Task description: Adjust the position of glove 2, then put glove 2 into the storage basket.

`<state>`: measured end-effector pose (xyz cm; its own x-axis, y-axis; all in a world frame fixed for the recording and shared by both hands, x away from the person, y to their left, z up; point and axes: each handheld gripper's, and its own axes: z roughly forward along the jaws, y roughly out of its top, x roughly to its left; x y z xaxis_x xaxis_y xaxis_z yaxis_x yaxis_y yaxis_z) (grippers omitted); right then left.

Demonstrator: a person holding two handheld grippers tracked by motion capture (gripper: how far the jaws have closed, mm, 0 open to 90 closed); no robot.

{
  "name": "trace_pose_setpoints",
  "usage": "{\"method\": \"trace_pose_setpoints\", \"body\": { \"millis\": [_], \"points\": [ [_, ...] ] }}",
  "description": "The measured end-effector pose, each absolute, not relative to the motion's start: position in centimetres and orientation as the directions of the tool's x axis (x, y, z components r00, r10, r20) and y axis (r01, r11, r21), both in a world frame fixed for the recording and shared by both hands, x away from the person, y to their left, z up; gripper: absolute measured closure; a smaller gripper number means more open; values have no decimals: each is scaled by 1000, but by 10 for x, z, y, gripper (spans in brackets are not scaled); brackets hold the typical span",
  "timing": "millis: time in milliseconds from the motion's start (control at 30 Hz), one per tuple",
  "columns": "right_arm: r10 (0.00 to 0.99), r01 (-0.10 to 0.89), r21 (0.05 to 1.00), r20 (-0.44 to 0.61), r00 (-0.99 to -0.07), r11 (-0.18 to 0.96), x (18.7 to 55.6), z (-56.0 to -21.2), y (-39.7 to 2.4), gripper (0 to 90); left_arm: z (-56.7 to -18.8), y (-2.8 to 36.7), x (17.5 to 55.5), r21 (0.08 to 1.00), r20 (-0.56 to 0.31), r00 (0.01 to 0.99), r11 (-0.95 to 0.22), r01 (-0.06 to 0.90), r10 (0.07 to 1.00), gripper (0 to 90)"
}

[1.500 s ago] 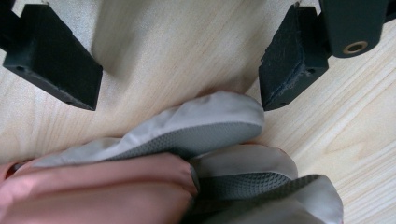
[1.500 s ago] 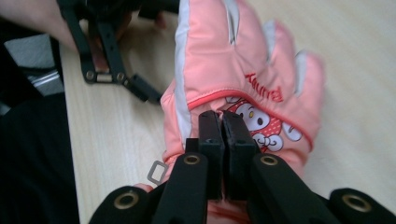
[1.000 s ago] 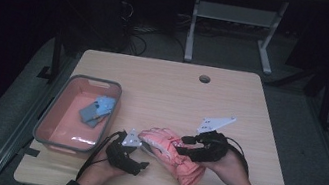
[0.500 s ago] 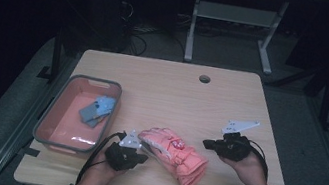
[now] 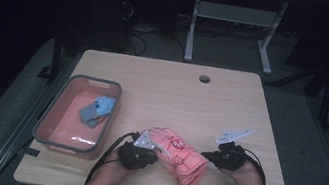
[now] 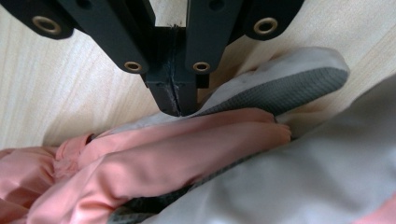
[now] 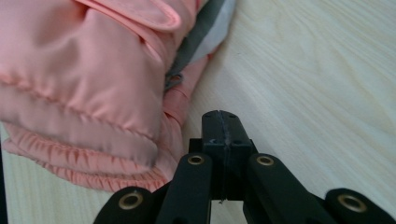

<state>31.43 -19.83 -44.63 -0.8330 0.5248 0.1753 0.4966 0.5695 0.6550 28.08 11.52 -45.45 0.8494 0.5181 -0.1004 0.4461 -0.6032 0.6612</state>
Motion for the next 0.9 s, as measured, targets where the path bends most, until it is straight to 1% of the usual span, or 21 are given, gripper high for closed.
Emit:
{"method": "trace_pose_setpoints", "body": {
  "millis": [233, 600, 900],
  "points": [
    [494, 489, 637, 189, -849, 596, 311, -455, -192, 898, -453, 113, 292, 644, -92, 841, -612, 459, 533, 894],
    [455, 475, 639, 212, -865, 605, 306, -455, -180, 899, -452, 107, 317, 648, -87, 831, -602, 467, 550, 894],
    [407, 452, 639, 228, -884, 623, 303, -457, -168, 899, -450, 106, 339, 665, -114, 828, -578, 474, 548, 894]
  ]
}}
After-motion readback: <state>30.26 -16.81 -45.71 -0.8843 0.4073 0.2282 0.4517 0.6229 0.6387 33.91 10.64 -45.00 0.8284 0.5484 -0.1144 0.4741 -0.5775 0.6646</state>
